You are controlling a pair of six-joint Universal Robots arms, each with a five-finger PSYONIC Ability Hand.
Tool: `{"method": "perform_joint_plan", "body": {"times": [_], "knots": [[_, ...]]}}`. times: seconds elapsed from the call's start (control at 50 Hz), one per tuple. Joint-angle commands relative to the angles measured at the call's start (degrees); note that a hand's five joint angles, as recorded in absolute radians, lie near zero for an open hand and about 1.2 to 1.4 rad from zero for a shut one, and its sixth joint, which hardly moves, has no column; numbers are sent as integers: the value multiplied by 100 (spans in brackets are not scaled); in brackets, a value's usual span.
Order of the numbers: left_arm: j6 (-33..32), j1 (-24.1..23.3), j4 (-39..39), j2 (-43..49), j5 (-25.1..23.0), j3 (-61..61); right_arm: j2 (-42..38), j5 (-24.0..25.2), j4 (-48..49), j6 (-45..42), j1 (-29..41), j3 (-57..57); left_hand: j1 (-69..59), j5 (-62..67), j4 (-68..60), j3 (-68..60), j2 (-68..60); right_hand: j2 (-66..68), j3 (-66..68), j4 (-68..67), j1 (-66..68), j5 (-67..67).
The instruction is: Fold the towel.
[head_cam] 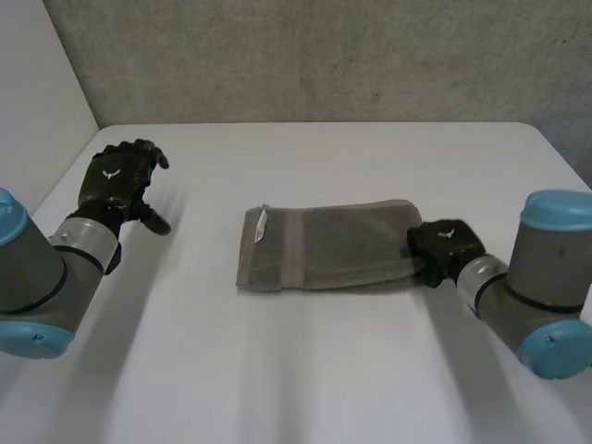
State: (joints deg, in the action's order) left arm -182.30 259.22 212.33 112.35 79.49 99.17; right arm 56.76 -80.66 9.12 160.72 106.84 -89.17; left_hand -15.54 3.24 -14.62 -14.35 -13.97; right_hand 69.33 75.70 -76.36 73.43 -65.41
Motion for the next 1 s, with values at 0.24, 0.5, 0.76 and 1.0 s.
{"method": "perform_joint_plan", "body": {"times": [0.24, 0.5, 0.76, 1.0], "knots": [[1328, -477, -192, -1118, -382, -661, 610, 103, -1219, -788, 922, 1663, 448, -218, 356, 329, 292, 1067, 430, -364, 657, -459], [1337, -908, -438, -865, -364, -803, -369, 15, -1835, -1061, 2104, 2079, 448, -218, 356, 329, 292, -3761, -4398, 4464, -4171, 4370], [1346, -1461, -473, 110, -320, -1329, 740, 59, -1818, 355, 1295, 1596, 381, -151, 289, 262, 224, -5933, -6570, 6636, -6343, 6541], [1346, -2271, -931, 1536, -346, -2552, 231, 59, -1406, 531, 672, 1481, 364, -134, 272, 245, 207, -5933, -6570, 6636, -6343, 6541]]}}
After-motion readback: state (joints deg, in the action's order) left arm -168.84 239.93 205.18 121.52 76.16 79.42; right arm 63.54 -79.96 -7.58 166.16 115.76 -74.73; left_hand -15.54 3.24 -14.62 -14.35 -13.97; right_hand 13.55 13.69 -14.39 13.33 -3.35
